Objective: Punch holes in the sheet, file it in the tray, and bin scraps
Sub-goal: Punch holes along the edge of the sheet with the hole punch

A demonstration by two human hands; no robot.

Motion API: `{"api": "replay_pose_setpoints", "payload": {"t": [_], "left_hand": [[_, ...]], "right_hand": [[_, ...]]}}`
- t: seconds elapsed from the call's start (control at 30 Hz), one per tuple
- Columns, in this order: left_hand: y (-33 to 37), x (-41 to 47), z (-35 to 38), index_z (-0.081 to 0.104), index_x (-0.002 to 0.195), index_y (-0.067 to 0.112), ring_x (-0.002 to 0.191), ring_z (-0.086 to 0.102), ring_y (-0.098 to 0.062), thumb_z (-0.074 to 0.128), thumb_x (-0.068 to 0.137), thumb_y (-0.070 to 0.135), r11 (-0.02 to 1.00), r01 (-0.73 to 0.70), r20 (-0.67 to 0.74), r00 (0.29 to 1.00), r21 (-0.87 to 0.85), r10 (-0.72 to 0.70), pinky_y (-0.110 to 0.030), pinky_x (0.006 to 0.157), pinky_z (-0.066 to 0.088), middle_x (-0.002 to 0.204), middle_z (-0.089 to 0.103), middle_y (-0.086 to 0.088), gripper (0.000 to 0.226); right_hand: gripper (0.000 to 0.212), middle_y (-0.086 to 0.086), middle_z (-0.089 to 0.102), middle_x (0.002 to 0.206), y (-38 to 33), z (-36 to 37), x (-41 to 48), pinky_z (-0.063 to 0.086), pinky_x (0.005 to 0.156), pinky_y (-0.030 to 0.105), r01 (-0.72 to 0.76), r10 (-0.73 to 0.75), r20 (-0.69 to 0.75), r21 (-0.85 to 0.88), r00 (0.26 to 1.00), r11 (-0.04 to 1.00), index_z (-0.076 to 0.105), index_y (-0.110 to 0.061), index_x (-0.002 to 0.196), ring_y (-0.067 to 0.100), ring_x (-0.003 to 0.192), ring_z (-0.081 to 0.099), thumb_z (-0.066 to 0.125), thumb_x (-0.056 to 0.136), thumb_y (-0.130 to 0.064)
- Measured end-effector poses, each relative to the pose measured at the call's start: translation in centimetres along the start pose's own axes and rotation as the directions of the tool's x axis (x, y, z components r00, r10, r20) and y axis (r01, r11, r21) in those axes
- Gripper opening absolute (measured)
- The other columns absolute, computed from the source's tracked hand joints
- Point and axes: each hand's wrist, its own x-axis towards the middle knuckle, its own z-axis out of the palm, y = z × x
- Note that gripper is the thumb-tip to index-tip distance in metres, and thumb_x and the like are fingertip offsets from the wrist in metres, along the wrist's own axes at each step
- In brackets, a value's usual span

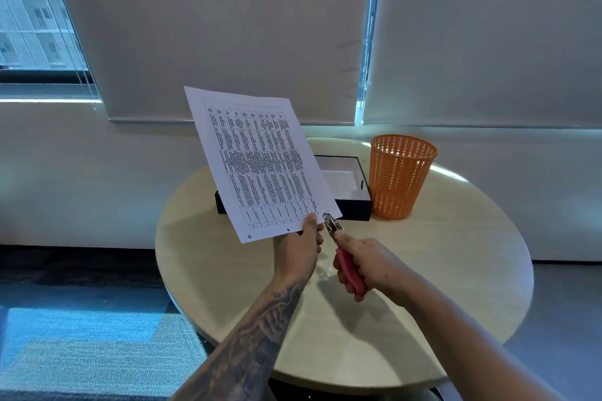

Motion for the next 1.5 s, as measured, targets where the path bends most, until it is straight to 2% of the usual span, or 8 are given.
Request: {"api": "replay_pose_setpoints", "payload": {"t": [0.13,0.27,0.47,0.6,1.0,1.23,1.43,1.5], "left_hand": [[-1.8,-0.3,0.2,0.072,0.100,0.011,0.059,0.060,-0.004,0.056,0.099,0.035,0.996,0.077,0.009,0.997,0.033,-0.077,-0.021,0.053,0.048,0.077,0.070,0.003,0.029],[-3.1,-0.3,0.3,0.071,0.108,0.019,0.087,0.069,-0.009,0.057,0.098,0.039,0.991,0.077,-0.001,0.997,0.112,-0.077,-0.040,0.087,0.057,0.086,0.075,0.011,0.026],[-3.5,-0.3,0.4,0.069,0.120,0.018,0.103,0.067,-0.016,0.058,0.097,0.042,0.982,0.062,-0.006,0.998,0.179,-0.062,-0.039,0.099,0.051,0.108,0.073,0.007,0.035],[-4.1,0.0,0.4,0.070,0.121,0.013,0.105,0.059,-0.011,0.053,0.100,0.040,0.965,0.049,-0.003,0.999,0.256,-0.050,-0.019,0.088,0.039,0.116,0.070,0.005,0.038],[-4.1,0.1,0.4,0.060,0.134,0.022,0.100,0.050,-0.008,0.052,0.101,0.038,0.940,0.005,-0.006,1.000,0.341,-0.003,-0.018,0.083,0.036,0.119,0.060,0.011,0.037],[-4.7,0.4,0.7,0.069,0.114,0.020,0.061,0.044,0.010,0.057,0.099,0.037,0.924,0.081,-0.058,0.996,0.374,-0.064,-0.002,0.043,0.033,0.085,0.057,0.016,0.026],[-4.9,0.5,1.0,0.070,0.106,0.016,0.086,0.067,-0.019,0.058,0.094,0.045,0.918,0.108,-0.084,0.993,0.382,-0.083,-0.028,0.074,0.053,0.098,0.073,-0.001,0.034],[-5.2,0.6,1.0,0.071,0.107,0.017,0.091,0.067,-0.021,0.058,0.094,0.047,0.920,0.108,-0.082,0.993,0.377,-0.083,-0.027,0.076,0.050,0.101,0.073,-0.001,0.035]], "right_hand": [[0.062,0.015,0.066,0.067,0.4,0.0,0.0,0.052,0.051,0.034,-0.078,0.078,0.002,-0.033,0.997,0.996,0.066,-0.003,0.083,0.027,0.053,0.060,0.042,0.102,-0.056],[0.062,0.013,0.065,0.062,1.1,0.3,0.4,0.050,0.047,0.030,-0.149,0.148,-0.019,-0.045,0.989,0.988,0.067,-0.003,0.081,0.025,0.048,0.059,0.044,0.101,-0.058],[0.061,0.011,0.066,0.058,1.5,0.7,1.1,0.046,0.047,0.026,-0.205,0.201,-0.063,-0.062,0.978,0.977,0.068,-0.006,0.075,0.025,0.044,0.057,0.046,0.099,-0.058],[0.061,0.010,0.066,0.058,1.5,0.9,1.1,0.048,0.047,0.028,-0.220,0.218,-0.051,-0.044,0.975,0.975,0.068,-0.007,0.073,0.024,0.042,0.057,0.045,0.100,-0.058],[0.054,0.000,0.063,0.048,0.1,1.2,0.4,0.045,0.044,0.025,-0.266,0.266,-0.014,-0.041,0.964,0.963,0.061,-0.009,0.076,0.016,0.034,0.054,0.041,0.104,-0.051],[0.051,-0.004,0.059,0.041,-0.5,1.1,0.1,0.042,0.038,0.019,-0.287,0.288,0.018,-0.032,0.957,0.957,0.056,-0.009,0.078,0.013,0.031,0.053,0.036,0.107,-0.046],[0.046,-0.007,0.056,0.039,-0.6,0.8,0.1,0.038,0.039,0.015,-0.280,0.280,0.034,-0.005,0.959,0.960,0.051,-0.012,0.080,0.008,0.030,0.051,0.034,0.108,-0.044],[0.046,-0.008,0.057,0.040,-0.5,0.8,0.2,0.038,0.042,0.018,-0.290,0.291,0.037,-0.026,0.956,0.957,0.052,-0.013,0.081,0.008,0.031,0.051,0.034,0.107,-0.048]]}}
